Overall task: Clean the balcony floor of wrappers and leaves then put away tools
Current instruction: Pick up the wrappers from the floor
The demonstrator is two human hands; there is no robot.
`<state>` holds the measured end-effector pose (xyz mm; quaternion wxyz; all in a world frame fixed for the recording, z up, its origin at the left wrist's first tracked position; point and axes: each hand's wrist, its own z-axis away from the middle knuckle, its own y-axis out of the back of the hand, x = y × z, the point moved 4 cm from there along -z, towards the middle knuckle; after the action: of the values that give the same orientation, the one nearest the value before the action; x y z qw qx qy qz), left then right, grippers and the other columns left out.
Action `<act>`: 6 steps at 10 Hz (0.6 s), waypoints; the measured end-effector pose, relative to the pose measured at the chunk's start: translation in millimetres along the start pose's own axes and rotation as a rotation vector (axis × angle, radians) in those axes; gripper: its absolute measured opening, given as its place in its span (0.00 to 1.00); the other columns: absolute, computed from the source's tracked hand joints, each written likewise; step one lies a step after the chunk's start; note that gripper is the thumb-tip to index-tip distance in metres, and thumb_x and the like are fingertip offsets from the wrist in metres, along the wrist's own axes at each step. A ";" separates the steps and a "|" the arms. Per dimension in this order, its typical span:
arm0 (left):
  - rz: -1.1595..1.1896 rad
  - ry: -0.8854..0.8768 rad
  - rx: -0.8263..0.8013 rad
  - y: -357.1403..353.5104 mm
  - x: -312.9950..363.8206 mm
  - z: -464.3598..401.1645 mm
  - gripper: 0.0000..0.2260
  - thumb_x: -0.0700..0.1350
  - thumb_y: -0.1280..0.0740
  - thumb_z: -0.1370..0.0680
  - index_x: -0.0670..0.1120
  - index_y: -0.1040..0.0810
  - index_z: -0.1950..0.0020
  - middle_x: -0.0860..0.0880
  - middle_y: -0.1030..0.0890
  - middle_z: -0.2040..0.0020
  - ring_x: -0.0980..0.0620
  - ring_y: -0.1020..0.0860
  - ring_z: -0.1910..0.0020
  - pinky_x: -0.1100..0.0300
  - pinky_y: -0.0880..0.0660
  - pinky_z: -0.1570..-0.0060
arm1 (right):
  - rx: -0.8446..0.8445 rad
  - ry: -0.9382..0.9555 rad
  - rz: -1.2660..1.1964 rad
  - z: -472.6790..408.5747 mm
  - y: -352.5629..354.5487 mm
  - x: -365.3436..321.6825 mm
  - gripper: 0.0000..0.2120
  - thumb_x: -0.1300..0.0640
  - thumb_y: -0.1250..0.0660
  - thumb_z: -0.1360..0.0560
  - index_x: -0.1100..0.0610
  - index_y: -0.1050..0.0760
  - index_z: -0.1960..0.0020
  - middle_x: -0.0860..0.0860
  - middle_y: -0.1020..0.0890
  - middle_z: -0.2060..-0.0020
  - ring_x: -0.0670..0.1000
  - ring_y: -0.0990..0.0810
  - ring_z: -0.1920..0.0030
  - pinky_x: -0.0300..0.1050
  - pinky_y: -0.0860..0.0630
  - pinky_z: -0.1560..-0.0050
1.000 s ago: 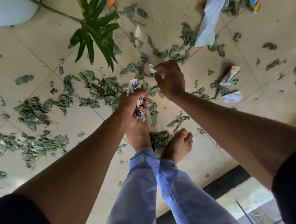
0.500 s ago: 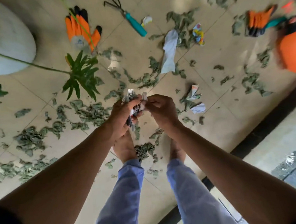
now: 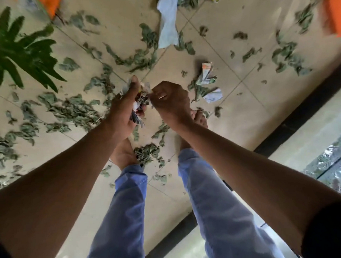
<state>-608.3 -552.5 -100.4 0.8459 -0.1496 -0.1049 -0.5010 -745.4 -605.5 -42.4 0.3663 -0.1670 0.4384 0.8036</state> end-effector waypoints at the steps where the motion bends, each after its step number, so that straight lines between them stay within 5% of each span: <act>1: 0.029 -0.023 -0.109 -21.7 -1.7 5.1 0.12 0.55 0.23 0.25 0.50 0.22 0.57 0.50 0.25 0.65 0.54 0.27 0.71 0.63 0.34 0.75 | -0.061 0.011 0.056 9.9 5.6 -8.0 0.06 0.58 0.31 0.27 0.54 0.20 0.62 0.50 0.15 0.66 0.54 0.17 0.61 0.48 0.23 0.62; 3: -0.003 0.090 -0.001 -26.9 0.0 -5.1 0.05 0.44 0.28 0.22 0.47 0.24 0.55 0.45 0.20 0.64 0.54 0.28 0.76 0.66 0.37 0.79 | -0.112 -0.299 -0.431 -5.2 13.6 55.4 0.15 0.67 0.32 0.31 0.47 0.16 0.60 0.51 0.12 0.61 0.54 0.12 0.56 0.61 0.16 0.50; 4: -0.018 0.127 -0.055 -33.2 -4.1 -13.8 0.06 0.45 0.28 0.23 0.47 0.24 0.53 0.46 0.18 0.63 0.55 0.28 0.74 0.66 0.36 0.79 | 0.057 -0.337 -0.122 -21.9 38.0 98.6 0.16 0.62 0.35 0.30 0.43 0.17 0.53 0.44 0.13 0.54 0.46 0.16 0.52 0.43 0.19 0.53; 5: -0.092 0.137 -0.061 -42.3 -13.2 -27.1 0.09 0.45 0.26 0.23 0.44 0.24 0.51 0.46 0.21 0.66 0.54 0.28 0.75 0.65 0.36 0.78 | 0.150 -0.368 0.278 -43.8 59.4 149.5 0.24 0.67 0.36 0.31 0.46 0.22 0.40 0.51 0.22 0.39 0.54 0.25 0.39 0.43 0.27 0.52; 6: -0.152 0.123 -0.021 -53.4 -26.9 -40.3 0.08 0.44 0.25 0.23 0.45 0.24 0.52 0.46 0.23 0.67 0.53 0.28 0.75 0.65 0.36 0.78 | 0.121 -0.375 0.503 -64.6 59.5 183.8 0.30 0.69 0.33 0.32 0.49 0.28 0.33 0.56 0.32 0.34 0.60 0.30 0.36 0.53 0.24 0.49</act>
<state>-666.9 -569.2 -138.9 0.8086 -0.1189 -0.0587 -0.5732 -916.7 -598.2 -152.3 0.2399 0.1199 0.4377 0.8582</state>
